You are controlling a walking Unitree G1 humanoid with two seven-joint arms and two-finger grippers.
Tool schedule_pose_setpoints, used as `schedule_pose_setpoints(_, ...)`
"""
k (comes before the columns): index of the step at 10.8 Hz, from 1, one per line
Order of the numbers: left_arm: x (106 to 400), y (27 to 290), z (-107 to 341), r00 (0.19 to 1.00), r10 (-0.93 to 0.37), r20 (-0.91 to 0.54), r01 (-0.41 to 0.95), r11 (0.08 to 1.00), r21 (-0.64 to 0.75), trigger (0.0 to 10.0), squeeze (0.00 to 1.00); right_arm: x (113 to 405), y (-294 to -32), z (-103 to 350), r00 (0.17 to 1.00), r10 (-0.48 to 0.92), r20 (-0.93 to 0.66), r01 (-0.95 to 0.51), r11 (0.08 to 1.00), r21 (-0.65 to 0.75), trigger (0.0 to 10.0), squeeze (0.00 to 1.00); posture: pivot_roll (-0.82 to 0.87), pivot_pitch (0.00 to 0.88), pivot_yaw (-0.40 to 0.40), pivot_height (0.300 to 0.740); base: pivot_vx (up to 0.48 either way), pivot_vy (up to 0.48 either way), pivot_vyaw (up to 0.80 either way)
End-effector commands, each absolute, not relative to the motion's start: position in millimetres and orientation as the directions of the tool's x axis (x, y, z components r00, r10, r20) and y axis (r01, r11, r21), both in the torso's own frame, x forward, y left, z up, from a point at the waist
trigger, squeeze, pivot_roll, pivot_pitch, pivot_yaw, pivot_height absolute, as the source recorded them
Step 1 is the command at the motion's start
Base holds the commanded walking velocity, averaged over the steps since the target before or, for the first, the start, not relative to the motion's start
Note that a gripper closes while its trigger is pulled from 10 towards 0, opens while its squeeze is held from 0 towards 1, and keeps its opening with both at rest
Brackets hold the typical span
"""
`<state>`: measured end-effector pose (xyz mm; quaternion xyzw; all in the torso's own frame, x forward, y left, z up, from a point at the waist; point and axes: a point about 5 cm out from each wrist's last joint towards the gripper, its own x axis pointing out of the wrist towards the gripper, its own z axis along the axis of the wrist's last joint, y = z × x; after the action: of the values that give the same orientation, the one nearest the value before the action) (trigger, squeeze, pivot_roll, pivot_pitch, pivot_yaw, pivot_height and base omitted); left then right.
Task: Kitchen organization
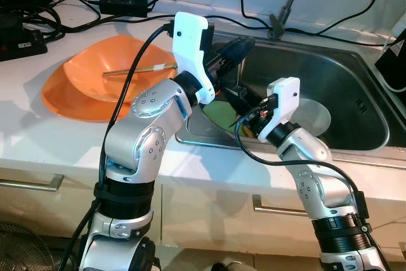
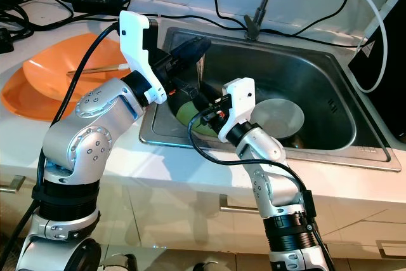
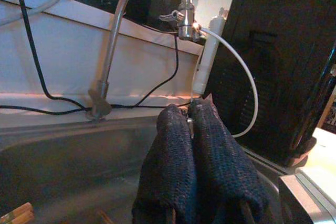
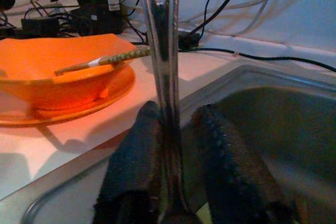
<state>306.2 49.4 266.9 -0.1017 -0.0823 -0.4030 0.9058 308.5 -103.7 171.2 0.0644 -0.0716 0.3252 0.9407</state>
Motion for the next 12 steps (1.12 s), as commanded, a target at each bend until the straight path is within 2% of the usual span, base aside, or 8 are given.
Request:
schedule_pose_setpoints(1, 302.4, 43.7, 270.9, 0.637, -0.731, 0.243, 0.767, 0.634, -0.105, 10.0, 0.00, 312.6, -112.2, 174.3, 0.807, 0.560, 0.189, -0.579, 0.813, 0.065, 0.0, 0.00, -0.02, 0.069, -0.118, 0.740, 0.000, 0.000, 0.00)
schedule_pose_setpoints(4, 303.3, 44.2, 271.7, 0.641, -0.727, 0.246, 0.762, 0.640, -0.094, 10.0, 0.00, 313.7, -114.1, 174.7, 0.814, 0.549, 0.192, -0.568, 0.821, 0.061, 0.0, 0.00, -0.02, 0.071, -0.119, 0.740, 0.000, 0.000, 0.00)
schedule_pose_setpoints(5, 303.5, 44.1, 271.4, 0.643, -0.725, 0.246, 0.761, 0.641, -0.101, 10.0, 1.00, 313.8, -114.5, 174.5, 0.817, 0.544, 0.192, -0.563, 0.824, 0.061, 0.0, 0.00, -0.02, 0.071, -0.119, 0.740, 0.000, 0.000, 0.00)
schedule_pose_setpoints(9, 304.3, 46.0, 272.2, 0.655, -0.712, 0.251, 0.750, 0.654, -0.103, 10.0, 1.00, 320.6, -121.0, 173.3, 0.856, 0.482, 0.187, -0.499, 0.865, 0.052, 0.0, 0.00, -0.02, 0.076, -0.121, 0.740, 0.000, 0.000, 0.00)
schedule_pose_setpoints(10, 304.6, 49.2, 272.9, 0.664, -0.705, 0.249, 0.741, 0.666, -0.089, 10.0, 0.78, 326.5, -130.5, 174.2, 0.891, 0.413, 0.189, -0.428, 0.903, 0.044, 0.0, 0.00, -0.02, 0.076, -0.121, 0.740, 0.000, 0.000, 0.00)
schedule_pose_setpoints(11, 304.8, 53.5, 271.9, 0.674, -0.700, 0.236, 0.730, 0.681, -0.068, 10.0, 0.00, 330.5, -136.5, 175.4, 0.909, 0.369, 0.192, -0.384, 0.922, 0.042, 0.0, 0.00, -0.02, 0.077, -0.119, 0.740, 0.000, 0.000, 0.00)
schedule_pose_setpoints(12, 305.3, 65.2, 258.5, 0.704, -0.692, 0.163, 0.690, 0.720, 0.075, 10.0, 0.00, 339.8, -148.7, 178.4, 0.941, 0.282, 0.186, -0.291, 0.957, 0.021, 0.0, 0.00, -0.02, 0.078, -0.119, 0.740, 0.000, 0.000, 0.00)
